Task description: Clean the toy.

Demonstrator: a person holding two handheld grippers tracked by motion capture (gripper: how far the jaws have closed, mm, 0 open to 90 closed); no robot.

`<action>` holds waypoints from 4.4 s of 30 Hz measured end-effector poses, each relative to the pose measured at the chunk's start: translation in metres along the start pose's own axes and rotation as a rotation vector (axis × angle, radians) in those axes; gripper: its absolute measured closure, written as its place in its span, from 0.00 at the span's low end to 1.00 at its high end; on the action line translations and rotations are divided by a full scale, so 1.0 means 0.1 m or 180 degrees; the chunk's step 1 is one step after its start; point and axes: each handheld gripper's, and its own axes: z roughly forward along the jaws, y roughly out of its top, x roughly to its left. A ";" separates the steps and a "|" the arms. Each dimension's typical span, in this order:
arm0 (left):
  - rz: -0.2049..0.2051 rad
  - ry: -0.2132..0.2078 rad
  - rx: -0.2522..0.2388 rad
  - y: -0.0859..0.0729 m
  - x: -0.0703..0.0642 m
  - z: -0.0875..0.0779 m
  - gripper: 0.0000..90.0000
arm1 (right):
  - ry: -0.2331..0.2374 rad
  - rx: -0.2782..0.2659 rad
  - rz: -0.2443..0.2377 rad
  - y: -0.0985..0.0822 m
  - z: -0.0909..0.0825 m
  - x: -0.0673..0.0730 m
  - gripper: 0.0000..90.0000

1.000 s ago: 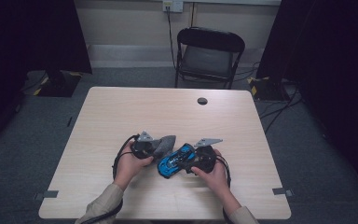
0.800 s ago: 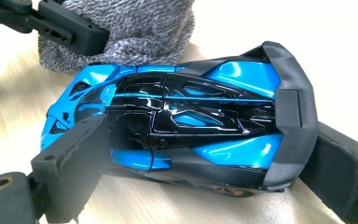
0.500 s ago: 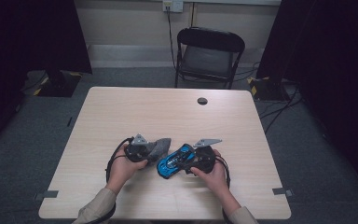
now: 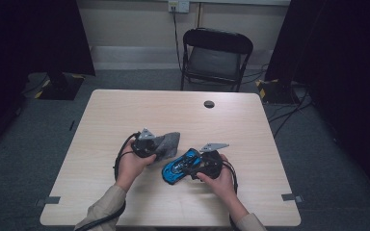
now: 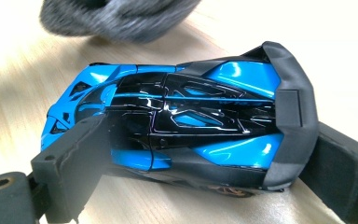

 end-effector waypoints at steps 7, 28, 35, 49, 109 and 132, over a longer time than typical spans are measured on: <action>0.0012 0.0032 -0.0031 0.18 -0.09 0.31 0.79 | 0.0008 -0.0012 0.0000 -0.01 0.00 0.00 0.08; -0.0044 -0.0084 0.0052 0.11 -0.11 0.59 0.79 | 0.0012 -0.0022 0.0026 -0.01 0.00 0.00 0.08; -0.0022 -0.0150 0.0069 0.11 -0.12 0.54 0.79 | 0.0010 -0.0015 0.0019 -0.01 0.00 0.00 0.08; 0.0014 -0.0218 0.0102 0.03 -0.10 0.39 0.79 | 0.0000 -0.0017 0.0015 -0.01 0.00 0.00 0.08; -0.0114 -0.0255 0.0173 -0.50 0.05 -0.27 0.79 | -0.0029 -0.0009 0.0004 0.00 0.00 0.02 0.08; -0.0038 -0.0066 -0.0057 0.12 -0.03 0.13 0.78 | -0.0023 -0.0021 0.0015 -0.01 0.00 0.02 0.08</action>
